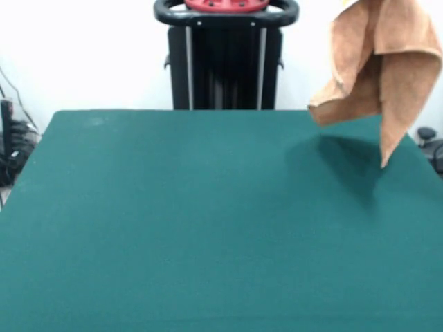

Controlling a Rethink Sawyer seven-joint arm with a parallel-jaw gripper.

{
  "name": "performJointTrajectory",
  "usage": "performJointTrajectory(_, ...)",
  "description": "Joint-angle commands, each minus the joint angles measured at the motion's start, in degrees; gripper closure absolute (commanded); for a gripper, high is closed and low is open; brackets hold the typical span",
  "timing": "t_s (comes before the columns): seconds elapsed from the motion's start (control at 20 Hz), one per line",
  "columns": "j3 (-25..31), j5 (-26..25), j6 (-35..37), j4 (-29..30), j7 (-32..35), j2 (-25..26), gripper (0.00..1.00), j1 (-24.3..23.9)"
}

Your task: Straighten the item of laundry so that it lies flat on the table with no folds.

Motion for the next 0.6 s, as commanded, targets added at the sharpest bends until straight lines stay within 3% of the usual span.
performJointTrajectory(0.05, 3.1, 2.44, 5.37, 0.43, 22.48, 0.17, 1.0, 2.42)
performJointTrajectory(0.2, 5.51, 4.67, 0.69, 2.09, 24.36, 0.74, 1.0, 2.0)
performJointTrajectory(0.4, 11.78, 6.53, -12.23, 6.78, 17.58, 1.49, 1.0, -3.58)
performJointTrajectory(0.6, 15.14, 1.41, -25.2, 9.18, 11.22, 3.57, 1.0, -9.59)
